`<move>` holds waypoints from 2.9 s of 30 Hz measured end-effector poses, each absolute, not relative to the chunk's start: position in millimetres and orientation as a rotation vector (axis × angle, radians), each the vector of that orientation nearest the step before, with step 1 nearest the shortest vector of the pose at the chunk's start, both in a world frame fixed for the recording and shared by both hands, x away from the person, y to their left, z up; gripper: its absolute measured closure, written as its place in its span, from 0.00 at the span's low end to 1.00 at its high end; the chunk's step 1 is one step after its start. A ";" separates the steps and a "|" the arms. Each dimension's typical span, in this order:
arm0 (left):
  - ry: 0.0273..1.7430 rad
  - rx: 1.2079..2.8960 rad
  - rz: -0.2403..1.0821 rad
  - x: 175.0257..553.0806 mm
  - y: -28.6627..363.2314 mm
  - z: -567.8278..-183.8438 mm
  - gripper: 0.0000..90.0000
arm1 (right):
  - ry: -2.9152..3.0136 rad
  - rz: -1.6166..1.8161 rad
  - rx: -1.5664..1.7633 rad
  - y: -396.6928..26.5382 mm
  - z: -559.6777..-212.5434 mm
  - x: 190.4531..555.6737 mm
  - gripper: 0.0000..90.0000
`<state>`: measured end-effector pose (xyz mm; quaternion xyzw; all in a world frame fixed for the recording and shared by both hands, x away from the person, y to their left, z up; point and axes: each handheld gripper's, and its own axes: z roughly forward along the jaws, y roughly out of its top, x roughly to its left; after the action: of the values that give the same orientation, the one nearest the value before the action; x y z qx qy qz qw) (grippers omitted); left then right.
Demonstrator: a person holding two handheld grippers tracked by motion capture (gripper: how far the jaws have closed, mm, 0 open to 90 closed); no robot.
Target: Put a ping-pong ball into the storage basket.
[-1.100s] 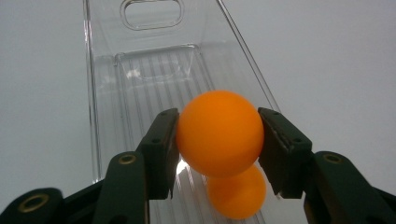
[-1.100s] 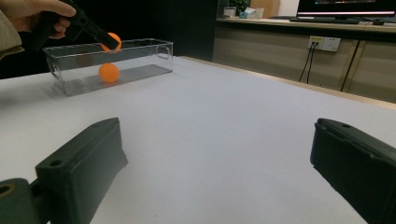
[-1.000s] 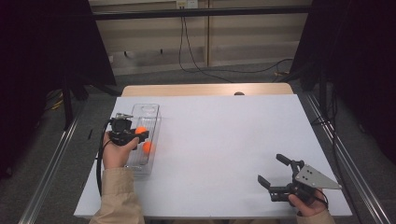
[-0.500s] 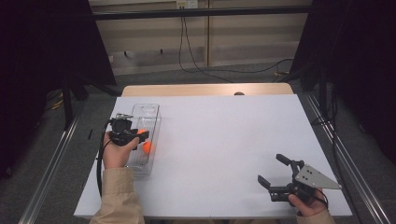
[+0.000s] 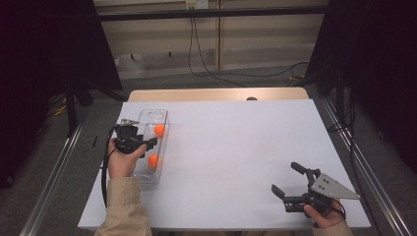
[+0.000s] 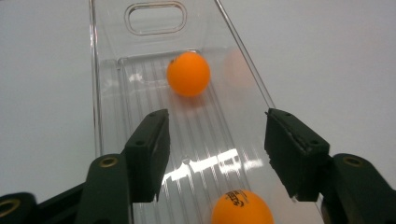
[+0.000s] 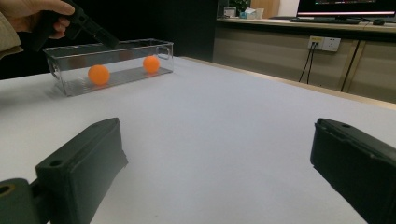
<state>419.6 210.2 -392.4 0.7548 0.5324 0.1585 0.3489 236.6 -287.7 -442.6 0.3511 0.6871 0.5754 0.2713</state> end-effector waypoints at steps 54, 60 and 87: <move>1.167 1.777 0.451 383.7 213.2 -385.2 0.05 | 1.848 1.549 0.946 -287.1 -442.6 237.7 0.02; 1.145 1.766 0.454 380.7 213.8 -388.0 0.04 | 1.848 1.549 0.946 -287.1 -442.6 237.8 0.02; 1.040 1.744 0.476 366.0 210.0 -396.2 0.04 | 1.848 1.550 0.945 -287.3 -442.5 237.7 0.02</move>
<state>366.0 210.0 -396.2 0.7223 0.4308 0.1970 0.5040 237.7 -287.3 -442.5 0.3509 0.6865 0.5758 0.2721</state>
